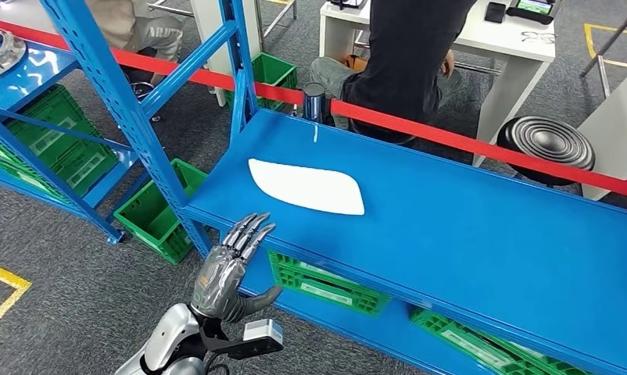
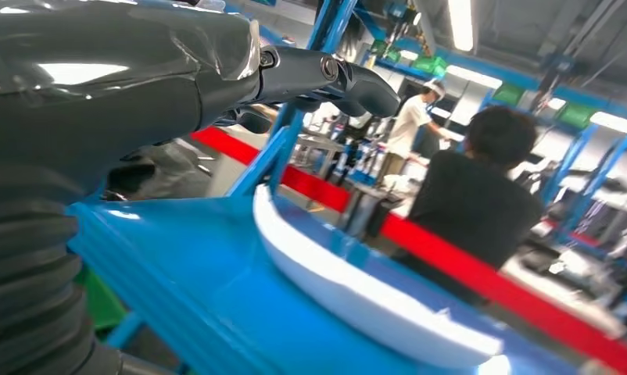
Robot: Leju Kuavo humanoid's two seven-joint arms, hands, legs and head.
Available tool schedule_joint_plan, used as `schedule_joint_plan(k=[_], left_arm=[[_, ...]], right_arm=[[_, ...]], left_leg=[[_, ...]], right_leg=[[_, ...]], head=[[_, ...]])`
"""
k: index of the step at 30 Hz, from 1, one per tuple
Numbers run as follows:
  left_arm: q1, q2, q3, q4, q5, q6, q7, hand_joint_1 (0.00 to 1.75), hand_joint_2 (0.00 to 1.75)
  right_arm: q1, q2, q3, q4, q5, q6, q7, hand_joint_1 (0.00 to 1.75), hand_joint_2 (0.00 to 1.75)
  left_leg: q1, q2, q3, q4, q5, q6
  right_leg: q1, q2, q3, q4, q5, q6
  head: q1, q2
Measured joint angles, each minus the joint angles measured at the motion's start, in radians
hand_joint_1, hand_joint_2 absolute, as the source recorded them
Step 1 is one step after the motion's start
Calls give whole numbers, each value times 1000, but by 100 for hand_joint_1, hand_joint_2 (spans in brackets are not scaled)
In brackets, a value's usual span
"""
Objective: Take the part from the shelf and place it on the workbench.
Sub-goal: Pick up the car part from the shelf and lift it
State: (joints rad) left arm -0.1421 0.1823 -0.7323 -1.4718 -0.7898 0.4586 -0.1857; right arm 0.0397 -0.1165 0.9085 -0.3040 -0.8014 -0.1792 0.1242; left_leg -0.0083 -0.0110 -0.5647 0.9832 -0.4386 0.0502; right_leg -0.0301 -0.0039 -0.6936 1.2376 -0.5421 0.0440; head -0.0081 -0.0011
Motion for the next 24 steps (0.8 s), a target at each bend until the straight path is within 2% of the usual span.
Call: schedule_joint_plan(k=[1, 2, 3, 4, 5, 7, 8, 10, 12, 13, 14, 15, 17, 18, 20, 22, 24], left_arm=[[-5, 0, 6, 17, 4, -4, 2, 0, 175], [-12, 0, 13, 38, 11, -6, 3, 0, 175], [-21, 0, 23, 63, 18, -5, 2, 0, 175], [-31, -1, 34, 91, 22, 0, 0, 0, 175], [-41, -2, 45, 123, 24, 9, -5, 0, 175], [-65, -4, 65, 189, 20, 32, -20, 0, 175], [-78, -7, 74, 221, 17, 45, -29, 0, 175], [-106, -12, 87, 280, 7, 65, -42, 0, 175], [-128, -20, 94, 334, -1, 81, -52, 0, 175], [-141, -25, 95, 366, -4, 89, -57, 0, 175], [-157, -32, 97, 400, -7, 97, -63, 0, 175], [-177, -39, 98, 435, -11, 106, -69, 0, 175], [-217, -51, 102, 490, -20, 125, -74, 0, 175], [-235, -56, 104, 510, -26, 132, -76, 0, 175], [-265, -66, 106, 549, -41, 145, -79, 0, 175], [-290, -77, 105, 586, -59, 155, -84, 0, 175], [-317, -90, 104, 620, -73, 164, -93, 0, 175]], right_arm=[[-2, -1, 5, 0, -1, 3, 0, 0, 0], [-5, -2, 10, 0, -2, 7, -1, 0, 0], [-9, -2, 16, 1, -3, 10, -2, 0, 0], [-13, -2, 22, 2, -3, 13, -2, 0, 0], [-16, -1, 29, 3, -2, 15, -3, 0, 0], [-22, 2, 41, 4, -1, 17, -6, 0, 0], [-25, 3, 47, 5, 0, 18, -8, 0, 0], [-32, 5, 57, 6, 2, 18, -12, 0, 0], [-36, 5, 66, 8, 2, 18, -14, 0, 0], [-38, 6, 71, 10, 3, 18, -15, 0, 0], [-41, 6, 76, 11, 4, 18, -15, 0, 0], [-45, 6, 82, 13, 6, 18, -15, 0, 0], [-53, 8, 92, 13, 8, 18, -15, 0, 0], [-56, 9, 96, 13, 9, 18, -15, 0, 0], [-60, 11, 102, 13, 10, 19, -13, 0, 0], [-60, 12, 109, 13, 10, 20, -11, 0, 0], [-61, 12, 115, 13, 11, 20, -10, 0, 0]], left_leg=[[-1, -2, 1, 1, -1, -1], [-5, -5, 0, 4, -3, -3], [-8, -7, -1, 7, -5, -6], [-10, -8, -2, 9, -7, -9], [-11, -8, -4, 11, -8, -13], [-8, -7, -6, 15, -11, -20], [-5, -6, -13, 30, -22, -27], [2, -3, -52, 115, -70, -42], [12, -1, -116, 246, -123, -56], [16, 0, -139, 290, -132, -60], [19, 2, -146, 297, -122, -62], [21, 4, -133, 265, -95, -61], [20, 8, -69, 130, -28, -52], [17, 9, -39, 70, -9, -45], [9, 10, -16, 18, -5, -34], [9, 10, -13, 7, 0, -23], [12, 10, -3, -11, 12, -9]], right_leg=[[1, 0, 35, -76, 31, 4], [4, 1, 70, -148, 57, 3], [6, 1, 95, -201, 77, -2], [8, 1, 108, -228, 87, -9], [11, 2, 110, -232, 90, -16], [8, 2, 110, -235, 94, -26], [5, 2, 112, -236, 95, -31], [0, 2, 115, -238, 96, -40], [1, 1, 116, -238, 95, -45], [2, 1, 116, -237, 95, -45], [2, 2, 116, -237, 95, -45], [2, 2, 117, -237, 95, -45], [4, 2, 119, -237, 95, -44], [7, 3, 119, -237, 95, -42], [9, 2, 115, -237, 96, -34], [8, 1, 111, -239, 97, -23], [7, 1, 93, -205, 79, -20]], head=[[0, 0], [0, 0], [-1, 0], [-1, 0], [-2, 0], [-2, 0], [-4, 0], [-7, 0], [-9, 0], [-9, 0], [-9, 0], [-9, 0], [-9, 0], [-8, 0], [-8, 0], [-8, 0], [-7, 0]])
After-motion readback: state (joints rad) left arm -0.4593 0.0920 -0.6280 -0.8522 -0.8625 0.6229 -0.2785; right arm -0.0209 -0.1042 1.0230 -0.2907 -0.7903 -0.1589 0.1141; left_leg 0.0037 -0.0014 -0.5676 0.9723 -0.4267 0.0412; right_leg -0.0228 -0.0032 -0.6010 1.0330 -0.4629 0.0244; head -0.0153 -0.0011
